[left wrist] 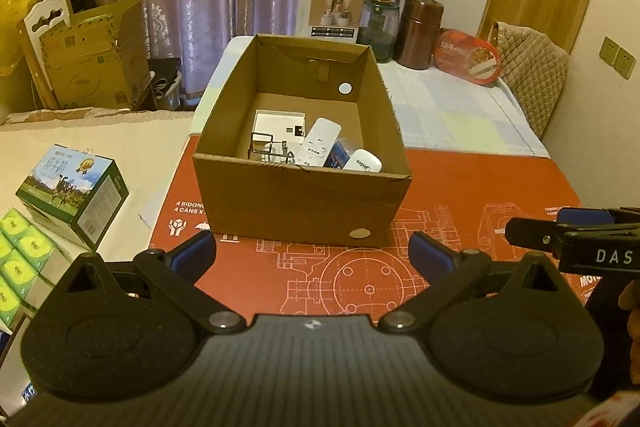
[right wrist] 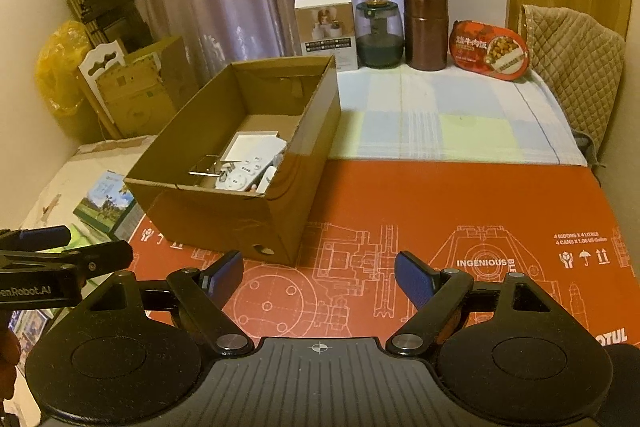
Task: Organize rigid objects
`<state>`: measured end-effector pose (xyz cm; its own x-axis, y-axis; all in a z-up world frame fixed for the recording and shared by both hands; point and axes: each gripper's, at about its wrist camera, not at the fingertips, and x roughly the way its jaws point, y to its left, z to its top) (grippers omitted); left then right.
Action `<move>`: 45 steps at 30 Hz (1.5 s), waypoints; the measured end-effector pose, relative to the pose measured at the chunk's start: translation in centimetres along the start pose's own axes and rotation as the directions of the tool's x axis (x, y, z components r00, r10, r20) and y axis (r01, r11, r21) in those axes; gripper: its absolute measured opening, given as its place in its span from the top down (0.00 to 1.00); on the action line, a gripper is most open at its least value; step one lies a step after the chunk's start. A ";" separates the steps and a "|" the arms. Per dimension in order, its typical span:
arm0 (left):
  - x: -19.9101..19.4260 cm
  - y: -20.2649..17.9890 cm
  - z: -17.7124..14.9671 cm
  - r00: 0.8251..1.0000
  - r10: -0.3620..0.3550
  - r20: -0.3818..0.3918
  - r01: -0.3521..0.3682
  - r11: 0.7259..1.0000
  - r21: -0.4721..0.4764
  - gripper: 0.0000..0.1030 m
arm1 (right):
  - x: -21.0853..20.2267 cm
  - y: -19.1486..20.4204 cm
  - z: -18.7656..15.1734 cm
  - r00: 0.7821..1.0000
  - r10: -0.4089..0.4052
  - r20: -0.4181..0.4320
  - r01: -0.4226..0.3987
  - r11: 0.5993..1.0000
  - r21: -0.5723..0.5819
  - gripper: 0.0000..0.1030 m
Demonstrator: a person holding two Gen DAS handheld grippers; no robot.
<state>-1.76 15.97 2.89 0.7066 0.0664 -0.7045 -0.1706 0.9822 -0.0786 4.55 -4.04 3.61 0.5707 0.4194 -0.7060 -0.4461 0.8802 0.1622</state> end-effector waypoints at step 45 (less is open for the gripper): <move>0.2 0.3 -0.3 0.999 0.034 -0.002 -0.034 0.999 0.000 0.02 | 0.4 0.4 -0.3 1.000 0.018 -0.007 -0.018 1.000 -0.002 0.22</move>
<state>-1.86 16.18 2.56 0.6992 0.0992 -0.7080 -0.1945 0.9794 -0.0550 4.43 -3.59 3.15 0.5577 0.4333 -0.7080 -0.4577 0.8721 0.1732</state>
